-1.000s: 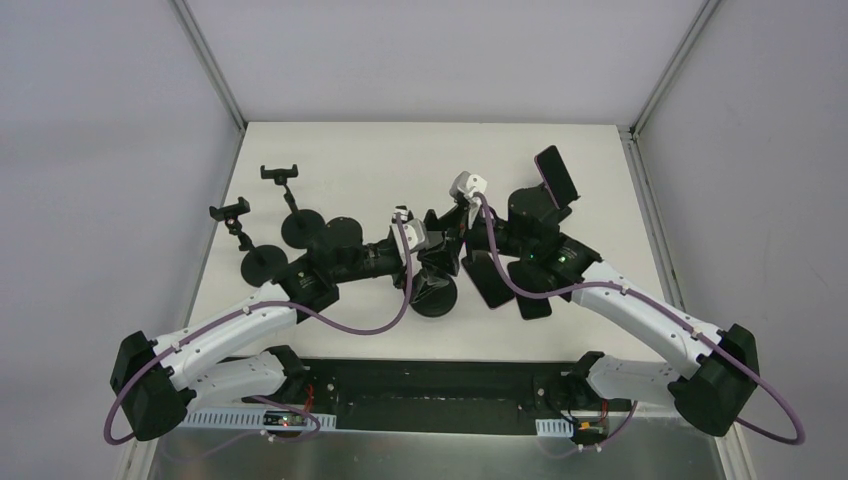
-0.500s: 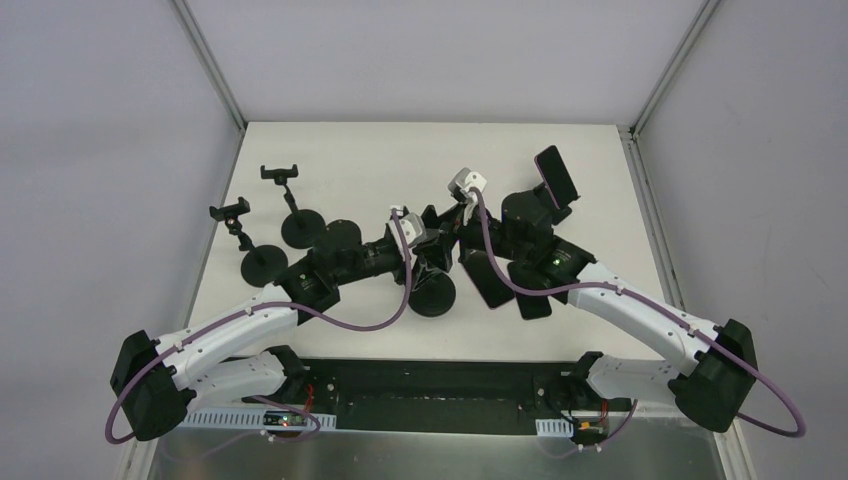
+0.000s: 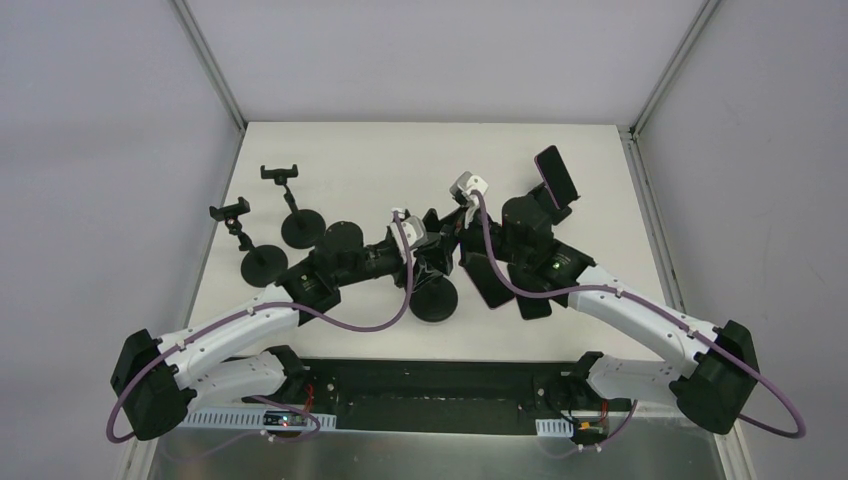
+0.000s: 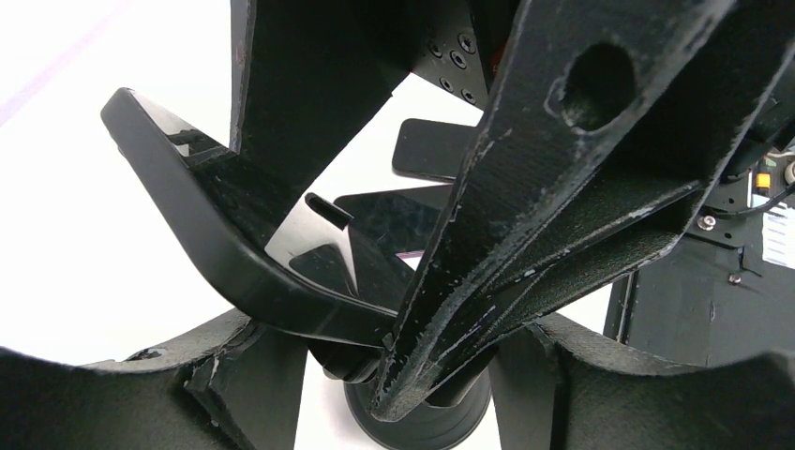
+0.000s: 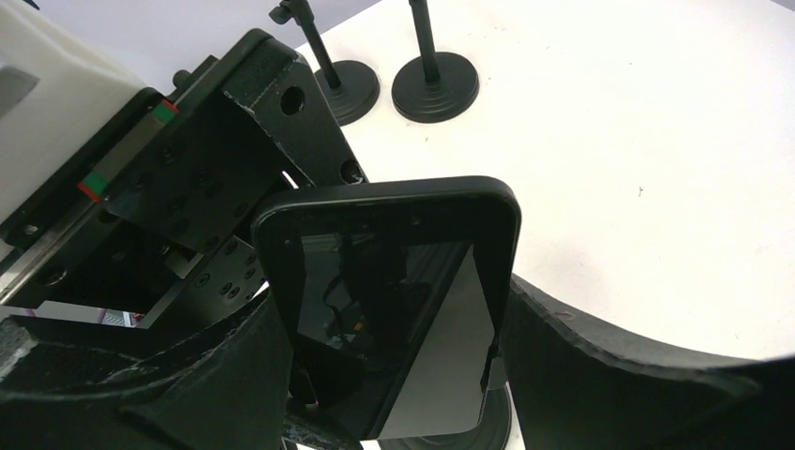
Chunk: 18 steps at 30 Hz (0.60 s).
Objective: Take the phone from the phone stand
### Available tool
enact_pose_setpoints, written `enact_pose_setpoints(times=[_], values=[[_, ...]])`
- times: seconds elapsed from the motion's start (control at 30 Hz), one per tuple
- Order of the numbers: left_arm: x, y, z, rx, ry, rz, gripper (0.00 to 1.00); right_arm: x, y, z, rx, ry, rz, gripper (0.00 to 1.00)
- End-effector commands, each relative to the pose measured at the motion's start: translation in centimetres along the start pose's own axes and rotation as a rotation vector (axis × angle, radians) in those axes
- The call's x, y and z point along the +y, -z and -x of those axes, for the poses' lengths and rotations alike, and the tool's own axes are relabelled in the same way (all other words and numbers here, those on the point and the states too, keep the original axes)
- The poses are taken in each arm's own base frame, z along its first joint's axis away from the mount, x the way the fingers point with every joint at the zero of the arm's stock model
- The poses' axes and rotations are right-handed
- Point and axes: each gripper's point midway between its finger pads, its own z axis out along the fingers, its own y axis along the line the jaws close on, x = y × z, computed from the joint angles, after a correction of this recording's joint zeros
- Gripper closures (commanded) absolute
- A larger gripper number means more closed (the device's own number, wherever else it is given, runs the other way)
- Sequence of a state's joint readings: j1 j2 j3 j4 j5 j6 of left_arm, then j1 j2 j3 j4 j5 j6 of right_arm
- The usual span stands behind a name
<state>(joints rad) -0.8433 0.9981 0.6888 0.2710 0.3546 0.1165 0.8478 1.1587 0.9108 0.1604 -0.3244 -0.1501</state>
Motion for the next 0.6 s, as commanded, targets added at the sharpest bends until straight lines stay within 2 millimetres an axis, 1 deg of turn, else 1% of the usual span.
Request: enact_pose_setpoints(times=[0.0,0.07,0.2,0.33,0.37,0.57], values=[[-0.8,-0.5,3.0,-0.115,0.016,-0.051,1.00,0.5,0.6,3.7,-0.146,0.078,-0.002,1.00],[-1.2,-0.8,2.3,-0.099,0.006,-0.081,1.00,-0.2,0.5,3.4,-0.137,0.060,-0.042,1.00],[-2.1,-1.3,1.3,-0.079,-0.026,-0.159,1.00,-1.5,0.1,2.2,-0.114,0.073,-0.067,1.00],[-2.6,-1.2,1.1,-0.082,-0.024,-0.182,1.00,-3.1,0.1,2.2,-0.153,0.087,-0.115,1.00],[-2.7,-1.1,1.0,-0.082,-0.024,-0.186,1.00,-3.6,0.1,1.8,-0.166,0.094,-0.128,1.00],[-3.8,-0.8,0.5,-0.075,0.000,-0.241,1.00,-7.1,-0.2,1.1,-0.207,0.131,-0.221,1.00]])
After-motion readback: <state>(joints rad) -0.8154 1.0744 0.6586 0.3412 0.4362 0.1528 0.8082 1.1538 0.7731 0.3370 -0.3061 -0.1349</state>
